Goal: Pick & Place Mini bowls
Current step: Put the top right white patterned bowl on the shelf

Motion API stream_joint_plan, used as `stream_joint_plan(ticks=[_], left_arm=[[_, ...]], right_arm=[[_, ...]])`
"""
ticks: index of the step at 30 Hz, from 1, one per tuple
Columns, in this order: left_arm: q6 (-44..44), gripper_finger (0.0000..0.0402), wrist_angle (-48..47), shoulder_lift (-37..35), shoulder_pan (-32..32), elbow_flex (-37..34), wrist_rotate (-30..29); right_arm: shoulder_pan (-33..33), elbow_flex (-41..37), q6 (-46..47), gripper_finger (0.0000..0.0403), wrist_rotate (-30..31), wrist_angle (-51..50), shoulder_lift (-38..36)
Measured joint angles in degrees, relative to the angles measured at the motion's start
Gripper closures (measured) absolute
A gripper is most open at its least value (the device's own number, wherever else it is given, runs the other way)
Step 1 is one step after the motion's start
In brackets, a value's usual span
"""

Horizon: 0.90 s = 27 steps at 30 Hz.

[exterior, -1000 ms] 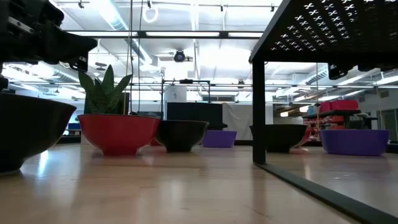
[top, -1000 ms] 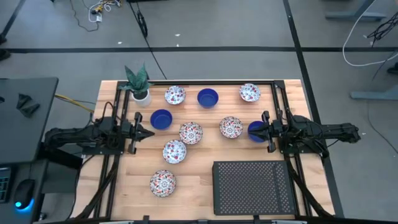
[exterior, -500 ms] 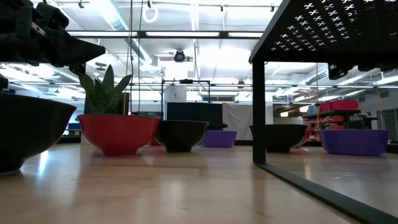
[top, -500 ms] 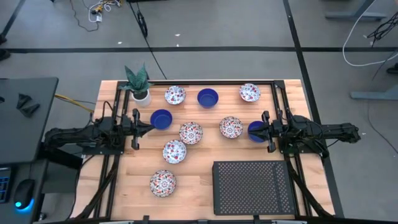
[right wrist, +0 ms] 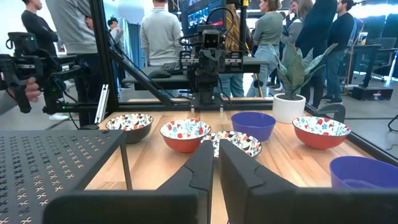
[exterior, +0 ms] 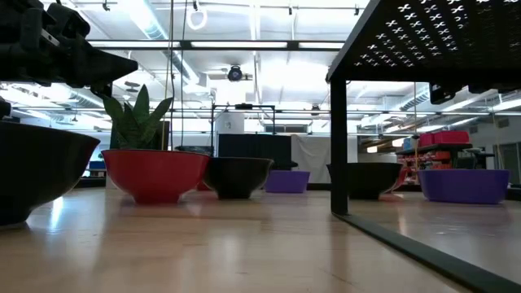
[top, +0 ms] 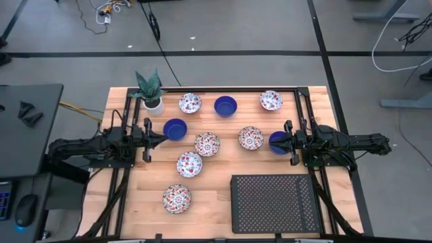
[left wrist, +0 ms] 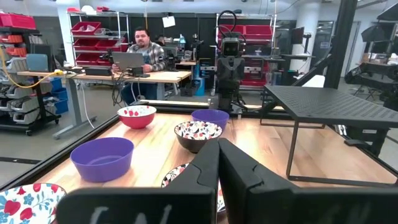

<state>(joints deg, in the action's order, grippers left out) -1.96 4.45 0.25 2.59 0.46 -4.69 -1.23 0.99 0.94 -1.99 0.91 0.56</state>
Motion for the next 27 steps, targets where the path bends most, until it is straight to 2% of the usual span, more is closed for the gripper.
stream_joint_plan(ticks=[2, 6, 9, 11, 14, 18, 21, 24, 27], left_arm=[[0.0, 0.0392, 0.0, 0.0, 0.0, 0.01, 0.0], [-0.76, 0.0392, 0.0, 0.02, 0.0, 0.01, 0.0], [-2.45, 0.0392, 0.02, 0.07, 0.0, 0.01, 0.0], [-3.61, 0.0392, 0.0, 0.07, 0.0, 0.01, 0.0], [-3.66, 0.0392, 0.0, 0.07, 0.0, 0.0, 0.0], [-2.09, 0.0392, 0.02, 0.07, 0.0, -0.01, -0.03], [-1.85, 0.0392, 0.03, 0.07, 0.0, 0.0, -0.16], [-2.86, 0.0392, 0.02, 0.07, 0.0, 0.0, -0.08], [-3.41, 0.0392, 0.02, 0.09, 0.0, 0.01, 1.01]], right_arm=[[0.01, 0.0, -2.64, 0.0371, 0.03, 0.01, 0.01], [0.06, -0.02, -16.12, 0.0371, 0.01, 2.55, 0.02], [0.04, -0.02, -19.31, 0.0371, 0.01, 5.51, 0.0], [0.04, -0.02, -18.25, 0.0371, -0.23, 9.32, 0.02], [0.01, -0.02, -9.77, 0.0371, -0.44, 16.06, 0.0], [0.06, -0.04, -2.34, 0.0371, 2.9, 29.34, 0.41], [0.04, 0.05, -0.9, 0.0371, 2.56, 38.05, 1.96], [-0.18, 2.56, -0.93, 0.0371, 2.13, 39.55, 5.7], [-0.17, 7.0, -0.95, 0.0371, 4.42, 37.01, 13.92]])
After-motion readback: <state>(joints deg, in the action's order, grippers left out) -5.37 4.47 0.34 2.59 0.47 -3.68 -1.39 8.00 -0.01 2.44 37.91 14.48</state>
